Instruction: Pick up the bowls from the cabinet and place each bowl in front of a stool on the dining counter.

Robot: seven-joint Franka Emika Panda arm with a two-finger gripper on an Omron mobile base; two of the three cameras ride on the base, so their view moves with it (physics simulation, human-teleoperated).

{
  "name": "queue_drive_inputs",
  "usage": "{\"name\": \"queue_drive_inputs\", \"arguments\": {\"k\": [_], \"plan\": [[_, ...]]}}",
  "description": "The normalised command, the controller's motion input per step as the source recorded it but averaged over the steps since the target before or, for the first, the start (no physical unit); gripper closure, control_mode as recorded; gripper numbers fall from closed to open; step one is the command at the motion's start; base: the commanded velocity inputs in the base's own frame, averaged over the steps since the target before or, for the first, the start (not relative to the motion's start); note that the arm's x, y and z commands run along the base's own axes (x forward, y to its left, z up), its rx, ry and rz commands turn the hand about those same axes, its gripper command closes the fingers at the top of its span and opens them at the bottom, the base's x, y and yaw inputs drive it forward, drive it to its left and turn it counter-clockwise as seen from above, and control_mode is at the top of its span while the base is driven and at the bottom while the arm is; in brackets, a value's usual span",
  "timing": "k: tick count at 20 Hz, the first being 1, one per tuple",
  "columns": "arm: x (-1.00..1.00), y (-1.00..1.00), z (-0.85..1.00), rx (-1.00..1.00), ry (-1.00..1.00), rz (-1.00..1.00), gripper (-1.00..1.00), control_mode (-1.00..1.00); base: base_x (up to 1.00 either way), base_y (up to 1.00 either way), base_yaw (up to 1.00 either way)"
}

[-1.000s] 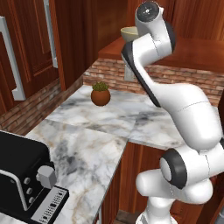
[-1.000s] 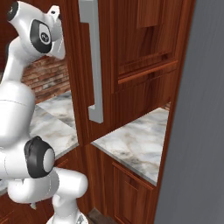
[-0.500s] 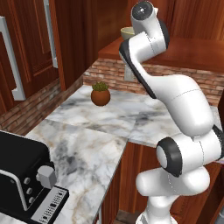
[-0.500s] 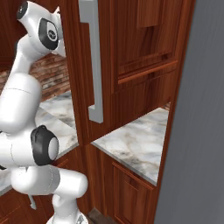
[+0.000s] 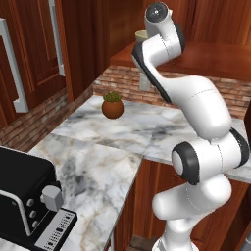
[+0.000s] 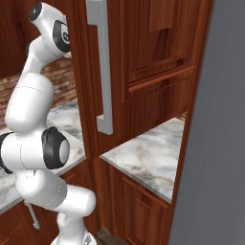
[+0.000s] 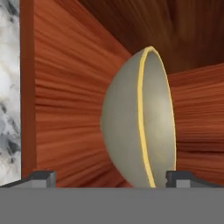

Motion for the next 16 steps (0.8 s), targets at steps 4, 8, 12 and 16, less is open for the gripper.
{"name": "queue_drive_inputs", "arguments": {"k": [4, 8, 12, 16], "plan": [[0.44, 0.00, 0.00, 0.00, 0.07, 0.00, -1.00, -1.00, 0.00, 0.00, 0.00], [0.39, 0.00, 0.00, -0.01, 0.07, 0.00, -1.00, -1.00, 0.00, 0.00, 0.00], [0.40, 0.00, 0.00, -0.03, 0.05, 0.00, -1.00, -1.00, 0.00, 0.00, 0.00], [0.40, -0.02, 0.00, -0.02, 0.02, 0.00, -1.00, -1.00, 0.00, 0.00, 0.00]]}}
